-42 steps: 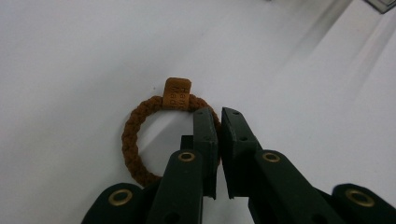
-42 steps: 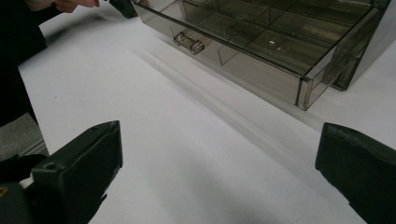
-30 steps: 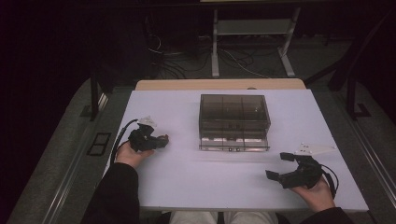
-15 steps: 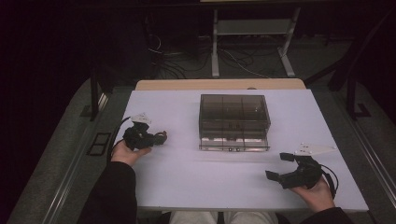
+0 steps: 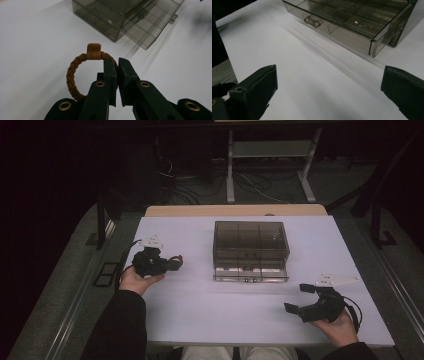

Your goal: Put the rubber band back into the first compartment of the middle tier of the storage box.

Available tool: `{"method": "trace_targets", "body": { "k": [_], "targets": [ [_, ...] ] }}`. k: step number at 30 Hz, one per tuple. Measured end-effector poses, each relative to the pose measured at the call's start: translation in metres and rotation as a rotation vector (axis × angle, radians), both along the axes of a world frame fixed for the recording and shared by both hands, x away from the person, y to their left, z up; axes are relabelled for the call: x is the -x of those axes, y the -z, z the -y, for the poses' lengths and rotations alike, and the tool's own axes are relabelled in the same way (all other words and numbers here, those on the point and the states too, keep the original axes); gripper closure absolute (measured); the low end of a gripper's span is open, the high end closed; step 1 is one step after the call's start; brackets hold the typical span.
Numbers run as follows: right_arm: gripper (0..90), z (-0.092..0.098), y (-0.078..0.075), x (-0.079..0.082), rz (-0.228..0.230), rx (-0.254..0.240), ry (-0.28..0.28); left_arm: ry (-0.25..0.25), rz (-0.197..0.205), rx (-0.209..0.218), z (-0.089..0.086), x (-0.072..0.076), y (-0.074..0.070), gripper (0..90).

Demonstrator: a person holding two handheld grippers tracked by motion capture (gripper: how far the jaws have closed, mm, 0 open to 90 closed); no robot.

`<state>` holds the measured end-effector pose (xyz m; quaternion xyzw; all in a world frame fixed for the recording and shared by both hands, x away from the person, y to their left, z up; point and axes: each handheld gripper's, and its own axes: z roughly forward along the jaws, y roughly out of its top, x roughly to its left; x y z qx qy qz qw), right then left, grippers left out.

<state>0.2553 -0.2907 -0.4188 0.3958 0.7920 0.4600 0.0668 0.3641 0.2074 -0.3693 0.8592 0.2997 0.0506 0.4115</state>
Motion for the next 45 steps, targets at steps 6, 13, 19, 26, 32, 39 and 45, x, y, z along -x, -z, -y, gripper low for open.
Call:
{"method": "trace_targets", "body": {
  "k": [6, 13, 19, 26, 32, 39, 45],
  "targets": [
    [0.1, 0.000, 0.000, 0.000, 0.001, 0.001, -0.001, 0.019, 0.024, 0.006, 0.005, 0.001, -0.009, 84.6],
    [0.1, 0.000, 0.000, 0.000, -0.002, 0.003, -0.003, 0.055, 0.040, -0.002, 0.016, 0.001, -0.020, 84.6],
    [0.1, 0.000, 0.000, 0.000, -0.002, 0.002, -0.003, 0.086, 0.058, 0.005, 0.025, 0.001, -0.028, 84.6],
    [0.1, -0.001, 0.000, 0.000, -0.006, 0.002, -0.004, 0.116, 0.067, 0.002, 0.038, 0.001, -0.034, 84.6],
    [0.1, -0.001, 0.000, 0.000, -0.007, 0.002, -0.004, 0.141, 0.076, -0.005, 0.049, 0.000, -0.039, 84.6],
    [0.1, -0.001, 0.000, 0.001, -0.012, -0.001, -0.002, 0.165, 0.085, -0.002, 0.060, -0.001, -0.042, 84.6],
    [0.1, -0.001, 0.000, 0.000, -0.001, 0.003, -0.006, 0.183, 0.087, 0.006, 0.069, -0.001, -0.044, 84.6]
  ]
}}
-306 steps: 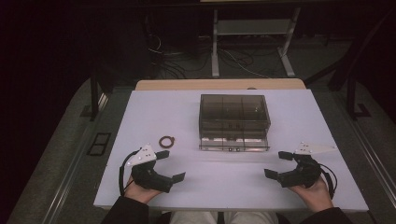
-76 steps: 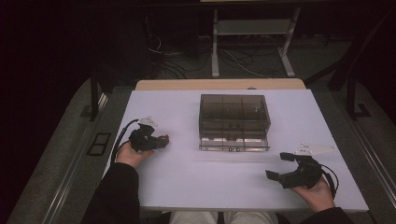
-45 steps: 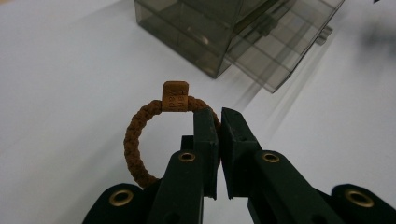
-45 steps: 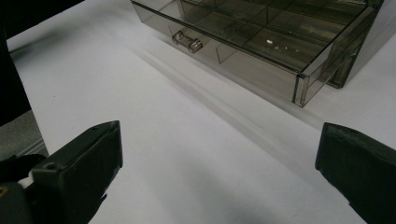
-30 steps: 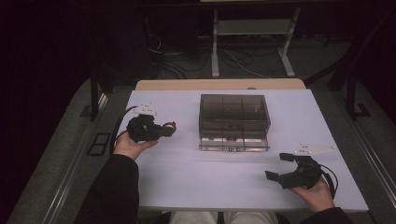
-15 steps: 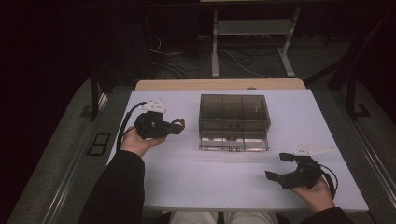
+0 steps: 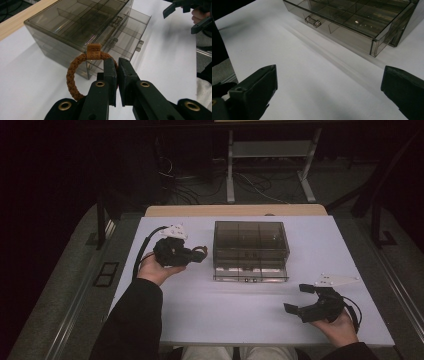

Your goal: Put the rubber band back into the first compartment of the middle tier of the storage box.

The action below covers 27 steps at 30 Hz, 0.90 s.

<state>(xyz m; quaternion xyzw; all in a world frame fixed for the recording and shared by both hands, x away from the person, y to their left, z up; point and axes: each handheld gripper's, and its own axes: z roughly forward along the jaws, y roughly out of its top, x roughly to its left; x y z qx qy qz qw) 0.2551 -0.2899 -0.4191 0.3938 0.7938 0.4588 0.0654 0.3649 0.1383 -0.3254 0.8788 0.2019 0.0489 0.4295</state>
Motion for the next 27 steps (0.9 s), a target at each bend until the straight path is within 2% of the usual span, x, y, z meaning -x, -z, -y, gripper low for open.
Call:
{"method": "trace_targets", "body": {
  "k": [10, 27],
  "targets": [
    [0.1, 0.000, 0.000, 0.000, -0.001, -0.002, 0.001, 0.022, 0.016, 0.013, 0.013, -0.002, -0.002, 84.6],
    [0.1, 0.000, 0.000, 0.000, 0.003, 0.001, -0.002, 0.059, 0.020, 0.029, 0.033, -0.004, 0.003, 84.8]
  ]
}}
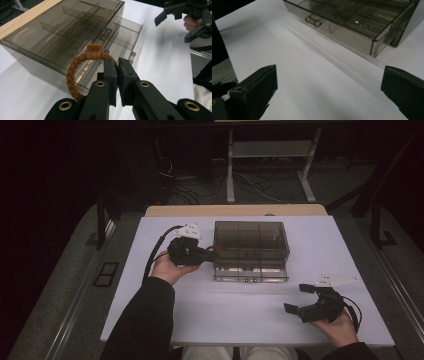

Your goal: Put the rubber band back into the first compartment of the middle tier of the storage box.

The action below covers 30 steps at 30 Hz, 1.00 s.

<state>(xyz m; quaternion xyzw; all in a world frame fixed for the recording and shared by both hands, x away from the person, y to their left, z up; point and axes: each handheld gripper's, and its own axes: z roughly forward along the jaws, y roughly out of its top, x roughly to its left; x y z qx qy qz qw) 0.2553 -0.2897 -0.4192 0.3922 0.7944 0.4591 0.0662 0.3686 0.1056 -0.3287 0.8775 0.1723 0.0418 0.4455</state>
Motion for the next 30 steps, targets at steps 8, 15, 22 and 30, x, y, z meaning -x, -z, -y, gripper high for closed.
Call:
{"method": "trace_targets", "body": {
  "k": [8, 15, 22, 30],
  "targets": [
    [0.1, 0.000, 0.000, 0.000, 0.000, 0.001, -0.003, 0.025, -0.003, -0.002, 0.014, -0.002, 0.004, 84.9],
    [0.1, 0.000, 0.000, 0.000, 0.001, 0.000, -0.005, 0.043, -0.017, -0.005, 0.024, -0.003, 0.010, 84.9],
    [0.1, 0.000, 0.000, 0.000, 0.002, 0.000, -0.008, 0.052, -0.027, -0.004, 0.032, -0.005, 0.016, 84.9],
    [0.1, -0.001, 0.000, 0.000, 0.000, 0.001, -0.008, 0.061, -0.037, -0.006, 0.039, -0.007, 0.022, 84.9]
  ]
}}
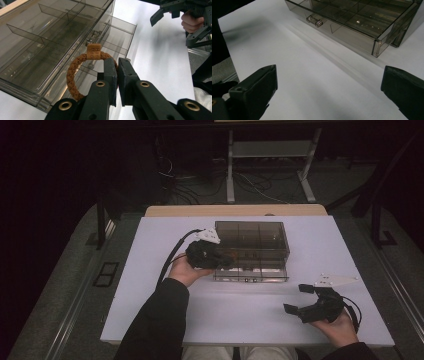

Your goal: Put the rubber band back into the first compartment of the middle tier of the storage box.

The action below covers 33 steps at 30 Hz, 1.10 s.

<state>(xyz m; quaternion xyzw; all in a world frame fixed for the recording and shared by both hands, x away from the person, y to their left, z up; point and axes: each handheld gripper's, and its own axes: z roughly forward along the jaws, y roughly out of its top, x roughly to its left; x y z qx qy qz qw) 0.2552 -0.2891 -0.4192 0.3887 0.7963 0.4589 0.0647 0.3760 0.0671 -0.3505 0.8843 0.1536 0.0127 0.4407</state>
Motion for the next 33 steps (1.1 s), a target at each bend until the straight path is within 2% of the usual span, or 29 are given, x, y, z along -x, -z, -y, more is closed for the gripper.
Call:
{"method": "trace_targets", "body": {
  "k": [19, 33],
  "targets": [
    [0.1, 0.000, 0.000, 0.000, -0.004, 0.002, -0.004, -0.003, -0.030, -0.016, 0.008, -0.008, 0.017, 84.8],
    [0.1, -0.001, 0.000, 0.000, -0.003, 0.004, -0.010, -0.005, -0.073, -0.040, 0.017, -0.011, 0.033, 84.8]
  ]
}}
